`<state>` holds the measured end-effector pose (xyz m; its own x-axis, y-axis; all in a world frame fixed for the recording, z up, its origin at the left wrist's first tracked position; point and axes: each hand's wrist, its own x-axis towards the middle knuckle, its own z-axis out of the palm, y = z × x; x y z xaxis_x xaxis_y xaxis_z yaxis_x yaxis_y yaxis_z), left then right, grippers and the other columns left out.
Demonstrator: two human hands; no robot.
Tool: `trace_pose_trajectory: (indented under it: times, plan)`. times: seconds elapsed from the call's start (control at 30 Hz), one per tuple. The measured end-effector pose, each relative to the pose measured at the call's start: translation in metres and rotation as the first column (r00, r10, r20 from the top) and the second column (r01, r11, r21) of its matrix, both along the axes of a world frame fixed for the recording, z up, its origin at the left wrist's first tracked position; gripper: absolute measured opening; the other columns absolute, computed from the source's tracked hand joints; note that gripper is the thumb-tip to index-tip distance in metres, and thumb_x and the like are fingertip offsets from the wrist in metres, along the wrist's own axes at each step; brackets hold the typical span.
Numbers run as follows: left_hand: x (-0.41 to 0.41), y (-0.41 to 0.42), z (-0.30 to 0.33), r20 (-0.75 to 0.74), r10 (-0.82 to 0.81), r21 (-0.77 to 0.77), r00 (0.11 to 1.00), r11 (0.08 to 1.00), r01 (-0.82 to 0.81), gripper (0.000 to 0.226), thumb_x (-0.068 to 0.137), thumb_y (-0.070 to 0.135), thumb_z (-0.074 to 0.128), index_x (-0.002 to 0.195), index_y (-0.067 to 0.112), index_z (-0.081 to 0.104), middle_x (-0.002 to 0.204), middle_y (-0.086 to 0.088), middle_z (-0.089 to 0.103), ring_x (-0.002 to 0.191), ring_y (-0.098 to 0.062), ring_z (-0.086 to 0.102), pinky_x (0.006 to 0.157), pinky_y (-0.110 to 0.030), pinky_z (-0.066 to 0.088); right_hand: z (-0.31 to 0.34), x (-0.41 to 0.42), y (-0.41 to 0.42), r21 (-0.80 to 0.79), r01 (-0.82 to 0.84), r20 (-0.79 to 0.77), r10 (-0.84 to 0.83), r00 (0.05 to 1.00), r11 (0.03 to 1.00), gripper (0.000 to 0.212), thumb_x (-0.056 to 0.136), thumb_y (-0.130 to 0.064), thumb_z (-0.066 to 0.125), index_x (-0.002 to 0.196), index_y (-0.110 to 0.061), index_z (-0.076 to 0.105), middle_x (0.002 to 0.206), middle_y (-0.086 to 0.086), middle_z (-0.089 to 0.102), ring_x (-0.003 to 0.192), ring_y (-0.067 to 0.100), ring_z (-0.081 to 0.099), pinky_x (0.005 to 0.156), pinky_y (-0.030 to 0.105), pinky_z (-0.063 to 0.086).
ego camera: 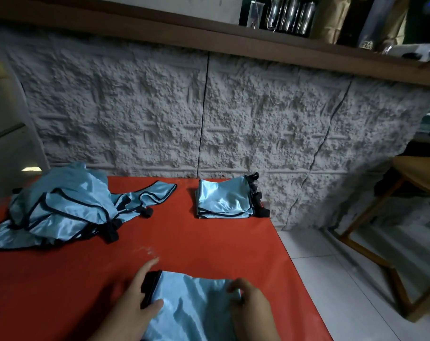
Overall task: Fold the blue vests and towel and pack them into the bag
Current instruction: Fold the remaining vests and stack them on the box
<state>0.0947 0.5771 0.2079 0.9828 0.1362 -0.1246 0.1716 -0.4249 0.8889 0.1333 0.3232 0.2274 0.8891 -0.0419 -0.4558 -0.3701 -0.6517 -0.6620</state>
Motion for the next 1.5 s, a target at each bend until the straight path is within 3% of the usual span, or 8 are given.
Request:
trace_pose_trajectory:
  times: [0.13, 0.27, 0.53, 0.77, 0.87, 1.03, 1.2, 1.5]
  plan:
    - [0.013, -0.009, 0.000, -0.062, -0.059, 0.019, 0.996, 0.998, 0.060, 0.049, 0.079, 0.012, 0.080, 0.114, 0.046, 0.072, 0.135, 0.020, 0.045, 0.107, 0.024, 0.048, 0.084, 0.006, 0.035, -0.004, 0.012, -0.014, 0.016, -0.086, 0.045, 0.085, 0.995, 0.996, 0.034, 0.091, -0.005, 0.063, 0.071, -0.031, 0.072, 0.072, -0.017, 0.062, 0.055, -0.010, 0.058, 0.059, 0.001, 0.039]
    - [0.038, -0.019, 0.011, -0.101, -0.008, -0.203, 0.995, 0.979, -0.013, 0.049, 0.070, 0.007, 0.079, 0.111, 0.033, 0.074, 0.079, 0.023, 0.074, 0.071, 0.007, 0.068, 0.069, -0.012, 0.052, 0.011, 0.036, -0.017, 0.106, -0.027, 0.186, 0.007, 0.983, 0.994, 0.034, 0.082, 0.002, 0.064, 0.101, -0.021, 0.080, 0.050, -0.023, 0.062, 0.051, -0.013, 0.059, 0.059, 0.005, 0.043]
    - [0.180, -0.029, 0.052, 0.030, 0.091, -0.464, 0.995, 0.883, -0.067, 0.056, 0.082, -0.012, 0.065, 0.122, 0.026, 0.070, 0.128, -0.003, 0.066, 0.119, -0.021, 0.062, 0.107, -0.035, 0.047, 0.057, 0.170, -0.028, 0.275, -0.056, 0.402, -0.062, 0.913, 0.960, 0.047, 0.086, 0.015, 0.051, 0.115, -0.015, 0.074, 0.093, 0.007, 0.075, 0.064, 0.012, 0.068, 0.057, 0.024, 0.054]
    - [0.293, -0.037, 0.042, 0.053, 0.003, -0.375, 0.999, 0.927, 0.017, 0.065, 0.086, -0.010, 0.066, 0.140, 0.024, 0.059, 0.151, -0.010, 0.047, 0.140, -0.021, 0.043, 0.120, -0.036, 0.032, 0.048, 0.282, -0.033, 0.053, -0.053, 0.506, 0.019, 0.862, 0.997, 0.039, 0.094, -0.005, 0.048, 0.118, -0.020, 0.074, 0.096, 0.013, 0.076, 0.068, 0.026, 0.071, 0.056, 0.036, 0.058]
    - [0.323, -0.038, 0.035, 0.054, -0.004, -0.339, 0.999, 0.940, 0.022, 0.064, 0.087, -0.010, 0.066, 0.141, 0.024, 0.058, 0.155, -0.013, 0.042, 0.144, -0.022, 0.037, 0.121, -0.034, 0.029, 0.041, 0.306, -0.029, -0.027, -0.005, 0.531, 0.019, 0.847, 1.000, 0.040, 0.098, -0.003, 0.052, 0.134, -0.015, 0.064, 0.114, 0.013, 0.070, 0.061, 0.010, 0.058, 0.040, 0.012, 0.043]
    - [0.352, -0.044, 0.017, 0.032, -0.039, -0.235, 0.999, 0.971, 0.045, 0.060, 0.087, -0.001, 0.074, 0.140, 0.022, 0.058, 0.156, -0.015, 0.041, 0.142, -0.023, 0.041, 0.120, -0.034, 0.030, 0.025, 0.325, -0.031, -0.184, 0.109, 0.582, 0.019, 0.813, 0.977, 0.030, 0.091, -0.005, 0.065, 0.119, -0.012, 0.074, 0.114, 0.011, 0.071, 0.097, 0.026, 0.068, 0.079, 0.026, 0.053]
    - [0.354, -0.052, -0.015, -0.013, -0.020, -0.012, 1.000, 1.000, 0.020, 0.066, 0.083, 0.015, 0.082, 0.143, 0.023, 0.055, 0.154, -0.008, 0.045, 0.137, -0.022, 0.046, 0.114, -0.031, 0.037, -0.005, 0.322, -0.041, -0.343, 0.058, 0.510, 0.133, 0.850, 0.938, 0.040, 0.090, -0.003, 0.049, 0.119, -0.016, 0.075, 0.112, 0.014, 0.071, 0.096, 0.033, 0.066, 0.074, 0.029, 0.050]
    - [0.302, -0.042, 0.002, 0.214, 0.095, 0.154, 0.972, 0.980, -0.129, 0.035, 0.102, 0.032, 0.056, 0.135, 0.023, 0.065, 0.137, 0.003, 0.062, 0.118, -0.015, 0.057, 0.090, -0.019, 0.037, 0.012, 0.306, -0.036, -0.197, 0.132, 0.618, 0.019, 0.786, 0.971, 0.025, 0.093, -0.011, 0.051, 0.100, -0.009, 0.074, 0.092, 0.013, 0.067, 0.085, 0.031, 0.064, 0.067, 0.028, 0.042]
